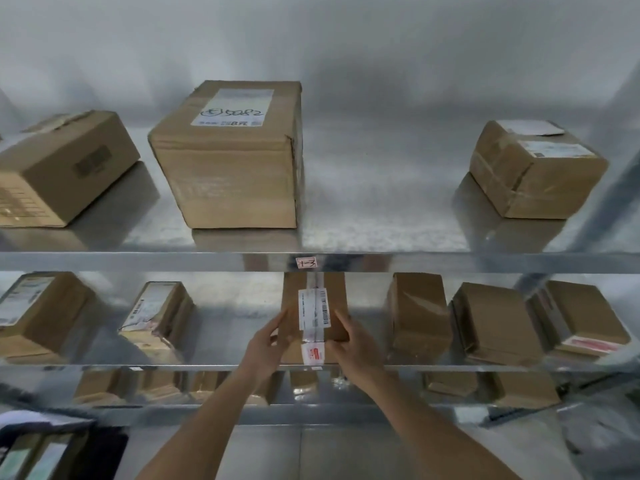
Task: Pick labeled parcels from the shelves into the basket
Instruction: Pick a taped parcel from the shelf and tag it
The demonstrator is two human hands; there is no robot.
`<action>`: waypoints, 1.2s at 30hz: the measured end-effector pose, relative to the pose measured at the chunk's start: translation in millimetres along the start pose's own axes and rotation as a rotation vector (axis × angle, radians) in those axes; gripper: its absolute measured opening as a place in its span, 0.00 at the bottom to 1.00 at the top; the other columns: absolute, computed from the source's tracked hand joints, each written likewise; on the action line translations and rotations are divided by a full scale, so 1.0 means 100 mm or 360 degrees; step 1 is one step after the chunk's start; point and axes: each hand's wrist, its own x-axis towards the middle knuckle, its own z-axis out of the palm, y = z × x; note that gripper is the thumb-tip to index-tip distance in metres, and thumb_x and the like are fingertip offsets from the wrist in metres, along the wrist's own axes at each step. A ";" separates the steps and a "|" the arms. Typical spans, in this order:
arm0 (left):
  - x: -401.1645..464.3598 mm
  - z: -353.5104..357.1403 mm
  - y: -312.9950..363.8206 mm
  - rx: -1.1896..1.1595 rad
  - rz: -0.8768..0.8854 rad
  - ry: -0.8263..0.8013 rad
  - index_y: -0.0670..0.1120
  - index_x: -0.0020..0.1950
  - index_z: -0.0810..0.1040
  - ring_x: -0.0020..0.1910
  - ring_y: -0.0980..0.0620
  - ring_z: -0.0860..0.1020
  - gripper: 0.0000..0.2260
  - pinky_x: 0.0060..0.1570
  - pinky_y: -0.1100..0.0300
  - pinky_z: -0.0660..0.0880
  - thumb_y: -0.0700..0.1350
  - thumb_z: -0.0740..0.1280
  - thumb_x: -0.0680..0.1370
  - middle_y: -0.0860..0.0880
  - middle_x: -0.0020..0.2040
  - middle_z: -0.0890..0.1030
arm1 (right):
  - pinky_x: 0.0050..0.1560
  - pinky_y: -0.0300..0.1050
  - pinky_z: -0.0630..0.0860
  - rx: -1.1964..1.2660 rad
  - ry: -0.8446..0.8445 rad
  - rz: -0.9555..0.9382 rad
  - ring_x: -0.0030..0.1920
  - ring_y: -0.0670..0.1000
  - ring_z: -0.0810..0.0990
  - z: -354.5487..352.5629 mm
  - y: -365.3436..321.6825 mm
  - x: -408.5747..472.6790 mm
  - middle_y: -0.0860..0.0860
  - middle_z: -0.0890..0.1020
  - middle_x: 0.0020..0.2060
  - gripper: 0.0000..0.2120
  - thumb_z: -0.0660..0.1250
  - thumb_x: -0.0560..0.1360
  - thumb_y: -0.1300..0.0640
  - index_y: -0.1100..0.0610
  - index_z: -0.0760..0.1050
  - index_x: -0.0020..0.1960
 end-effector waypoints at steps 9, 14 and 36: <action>0.10 0.01 0.13 0.0068 0.0022 0.0178 0.49 0.75 0.67 0.65 0.48 0.75 0.23 0.64 0.50 0.74 0.45 0.67 0.80 0.53 0.69 0.74 | 0.72 0.58 0.71 -0.0111 -0.0034 0.0079 0.76 0.53 0.67 -0.17 -0.15 0.09 0.46 0.63 0.78 0.35 0.71 0.76 0.45 0.42 0.59 0.78; 0.11 0.00 0.41 0.0307 0.0239 0.0096 0.61 0.69 0.70 0.63 0.51 0.77 0.21 0.59 0.49 0.79 0.54 0.68 0.77 0.59 0.65 0.74 | 0.73 0.56 0.70 -0.0204 0.0155 0.0098 0.77 0.53 0.64 -0.62 -0.16 -0.11 0.48 0.60 0.79 0.32 0.69 0.78 0.48 0.43 0.60 0.78; 0.37 2.04 0.91 0.0375 0.0255 -0.0249 0.59 0.73 0.66 0.65 0.56 0.72 0.27 0.61 0.66 0.70 0.47 0.71 0.77 0.57 0.65 0.74 | 0.66 0.44 0.74 -0.0086 -0.0085 0.0190 0.69 0.49 0.73 -1.87 1.33 -0.06 0.44 0.71 0.65 0.29 0.71 0.79 0.52 0.46 0.64 0.75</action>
